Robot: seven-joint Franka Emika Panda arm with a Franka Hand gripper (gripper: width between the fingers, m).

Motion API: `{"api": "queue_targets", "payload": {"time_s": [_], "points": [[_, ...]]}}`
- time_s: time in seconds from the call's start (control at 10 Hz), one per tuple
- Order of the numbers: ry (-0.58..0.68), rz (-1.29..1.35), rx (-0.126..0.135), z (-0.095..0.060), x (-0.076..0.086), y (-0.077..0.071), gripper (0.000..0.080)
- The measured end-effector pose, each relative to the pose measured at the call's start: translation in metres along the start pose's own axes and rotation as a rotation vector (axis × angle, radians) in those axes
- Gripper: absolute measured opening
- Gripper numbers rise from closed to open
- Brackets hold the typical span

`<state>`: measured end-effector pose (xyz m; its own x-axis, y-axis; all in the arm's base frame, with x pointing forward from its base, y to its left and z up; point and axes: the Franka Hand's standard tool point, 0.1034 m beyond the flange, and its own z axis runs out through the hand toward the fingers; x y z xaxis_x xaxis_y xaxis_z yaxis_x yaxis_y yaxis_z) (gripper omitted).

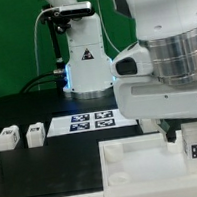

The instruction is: Assemble one leg

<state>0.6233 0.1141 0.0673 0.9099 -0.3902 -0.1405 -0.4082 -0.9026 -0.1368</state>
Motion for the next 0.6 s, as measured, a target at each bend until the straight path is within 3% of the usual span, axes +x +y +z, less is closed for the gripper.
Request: {"api": "queue_targets", "payload": {"time_s": [0.2,0.5,0.6], "points": [[0.015,-0.062,0.007,0.0001,0.0018,-0.0008,0.0649],[0.013,0.062,0.009,0.0005,0.0012,-0.0015,0.0293],[0.011,0.189,0.012,0.0007,0.0009,-0.0021,0.0293]]}}
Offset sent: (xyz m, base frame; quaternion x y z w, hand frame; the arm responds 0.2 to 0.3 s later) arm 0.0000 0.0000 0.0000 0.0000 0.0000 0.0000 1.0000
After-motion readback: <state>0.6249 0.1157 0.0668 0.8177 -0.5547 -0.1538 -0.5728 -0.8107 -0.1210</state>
